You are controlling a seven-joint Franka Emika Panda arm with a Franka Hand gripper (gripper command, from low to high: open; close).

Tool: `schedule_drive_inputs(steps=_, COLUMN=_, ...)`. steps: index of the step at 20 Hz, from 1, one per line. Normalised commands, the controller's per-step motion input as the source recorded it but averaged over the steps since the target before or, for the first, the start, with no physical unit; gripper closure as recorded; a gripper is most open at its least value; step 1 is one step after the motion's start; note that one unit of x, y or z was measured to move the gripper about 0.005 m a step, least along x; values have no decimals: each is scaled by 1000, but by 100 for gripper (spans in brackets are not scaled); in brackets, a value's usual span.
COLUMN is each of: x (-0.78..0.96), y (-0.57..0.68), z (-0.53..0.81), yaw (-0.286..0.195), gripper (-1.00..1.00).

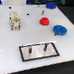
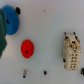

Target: Insert the blue gear onto the right peg, followed by the red gear

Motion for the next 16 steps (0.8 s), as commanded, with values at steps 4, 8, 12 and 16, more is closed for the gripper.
schedule_drive_inputs(steps=4, x=-236, y=707, z=14, yaw=0, gripper=-100)
schedule_drive_inputs(steps=8, x=-185, y=671, z=5, yaw=0, gripper=-100)
schedule_drive_inputs(steps=12, x=-29, y=648, z=-122, yaw=0, gripper=-100)
schedule_drive_inputs(steps=16, x=-17, y=557, z=-223, yaw=0, gripper=-100)
